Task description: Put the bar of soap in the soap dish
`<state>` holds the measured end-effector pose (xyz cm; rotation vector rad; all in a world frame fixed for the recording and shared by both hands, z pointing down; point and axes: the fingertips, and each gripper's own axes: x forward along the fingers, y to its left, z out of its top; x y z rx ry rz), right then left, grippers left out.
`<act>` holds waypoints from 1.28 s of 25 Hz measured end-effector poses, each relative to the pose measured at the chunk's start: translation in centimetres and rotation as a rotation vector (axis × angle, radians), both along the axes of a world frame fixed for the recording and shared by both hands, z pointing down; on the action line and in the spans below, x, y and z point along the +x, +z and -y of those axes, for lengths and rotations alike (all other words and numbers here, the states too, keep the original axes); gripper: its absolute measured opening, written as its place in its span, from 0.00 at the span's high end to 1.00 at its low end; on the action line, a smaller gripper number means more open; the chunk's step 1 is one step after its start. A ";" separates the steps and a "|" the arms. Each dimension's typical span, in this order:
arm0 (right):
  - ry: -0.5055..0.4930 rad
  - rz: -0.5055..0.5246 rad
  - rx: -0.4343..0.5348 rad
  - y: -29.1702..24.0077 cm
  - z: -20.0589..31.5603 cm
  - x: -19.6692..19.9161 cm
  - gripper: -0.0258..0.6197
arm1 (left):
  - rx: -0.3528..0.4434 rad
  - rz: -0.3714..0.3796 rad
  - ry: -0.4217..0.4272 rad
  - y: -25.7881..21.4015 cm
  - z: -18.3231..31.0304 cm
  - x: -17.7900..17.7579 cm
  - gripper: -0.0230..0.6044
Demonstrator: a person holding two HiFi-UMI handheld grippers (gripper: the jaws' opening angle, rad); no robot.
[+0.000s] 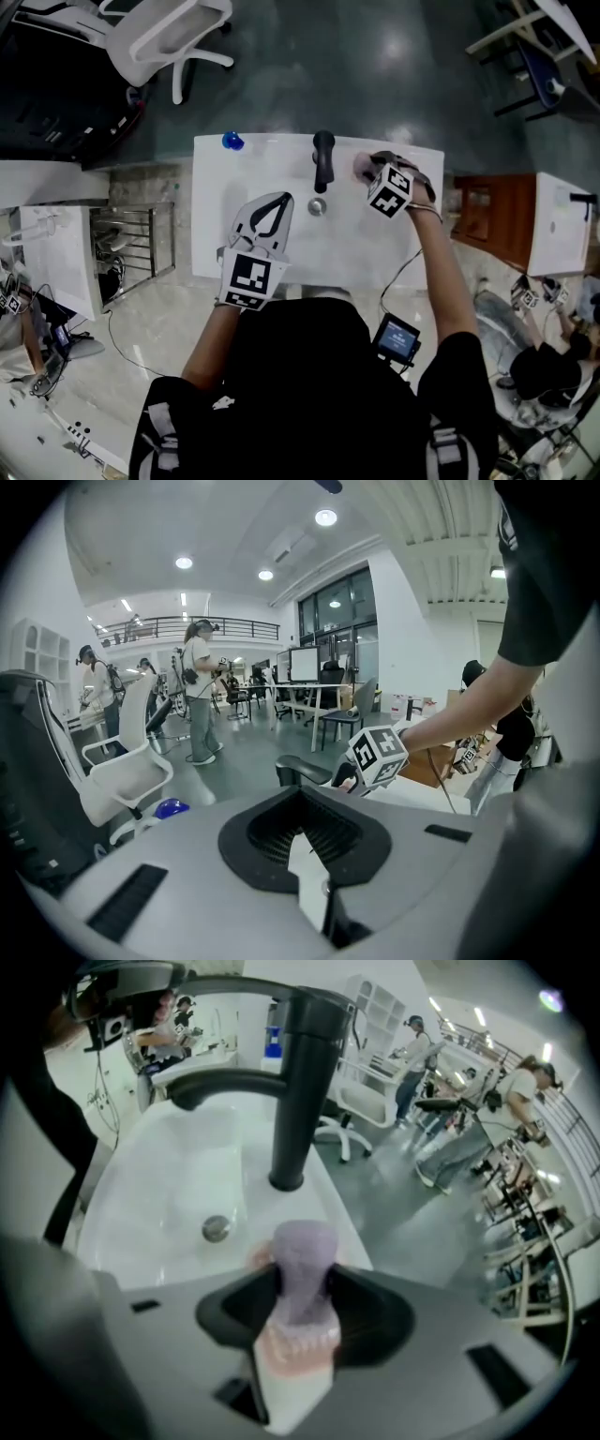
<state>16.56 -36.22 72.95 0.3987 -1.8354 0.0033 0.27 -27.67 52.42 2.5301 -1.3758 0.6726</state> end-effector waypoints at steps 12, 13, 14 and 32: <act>-0.078 -0.134 -0.020 1.3 0.1 1.4 0.64 | -0.007 0.000 -0.005 0.2 -0.1 -0.2 0.93; -0.078 -0.136 -0.022 1.4 0.1 1.5 0.64 | -0.006 0.000 -0.006 0.2 -0.1 -0.3 0.93; -0.075 -0.133 -0.023 1.4 0.1 1.5 0.64 | -0.006 0.000 -0.006 0.1 -0.1 -0.3 0.93; 0.006 -0.058 -0.032 -0.2 0.3 0.8 0.62 | -0.003 -0.010 0.011 -0.2 0.1 -0.6 0.93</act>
